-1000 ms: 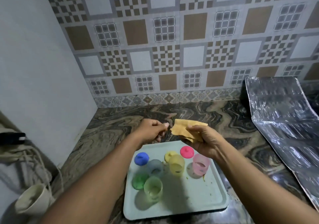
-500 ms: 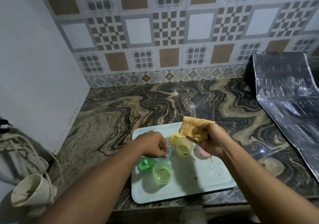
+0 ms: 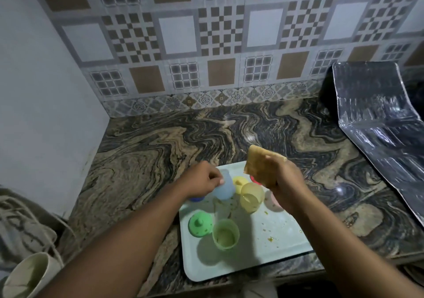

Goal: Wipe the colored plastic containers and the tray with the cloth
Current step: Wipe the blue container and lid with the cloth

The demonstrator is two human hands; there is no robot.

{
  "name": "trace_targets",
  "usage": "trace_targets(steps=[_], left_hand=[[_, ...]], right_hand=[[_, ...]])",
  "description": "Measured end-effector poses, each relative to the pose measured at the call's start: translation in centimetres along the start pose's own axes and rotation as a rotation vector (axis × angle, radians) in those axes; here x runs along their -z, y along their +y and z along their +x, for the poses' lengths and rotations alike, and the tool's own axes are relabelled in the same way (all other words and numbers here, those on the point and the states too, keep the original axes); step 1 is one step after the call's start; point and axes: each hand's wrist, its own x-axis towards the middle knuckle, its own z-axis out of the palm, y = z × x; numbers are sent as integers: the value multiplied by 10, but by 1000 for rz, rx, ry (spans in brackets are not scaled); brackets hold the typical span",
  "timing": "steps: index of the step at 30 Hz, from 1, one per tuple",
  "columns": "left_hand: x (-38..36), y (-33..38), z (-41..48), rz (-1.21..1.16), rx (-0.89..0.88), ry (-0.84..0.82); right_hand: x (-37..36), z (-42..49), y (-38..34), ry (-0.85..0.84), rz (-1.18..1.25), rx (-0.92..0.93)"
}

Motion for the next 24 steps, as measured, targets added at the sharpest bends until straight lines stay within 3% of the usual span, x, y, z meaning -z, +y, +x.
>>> trace_targets(steps=[4, 8, 10, 14, 16, 20, 24], left_hand=[[32, 21, 13, -227, -83, 33], [49, 36, 18, -314, -232, 49], [55, 35, 17, -366, -292, 66], [66, 35, 14, -499, -329, 70], [68, 35, 15, -543, -333, 41], [70, 36, 21, -476, -237, -12], [72, 49, 29, -391, -183, 58]], right_hand=[[-26, -12, 28, -51, -429, 504], [-55, -12, 46, -186, -436, 553], [-61, -5, 39, -189, -297, 490], [-58, 5, 9, -186, 257, -99], [-53, 5, 4, -200, 380, -259], [-59, 3, 4, -105, 400, -356], [-72, 6, -3, -25, 282, -177]])
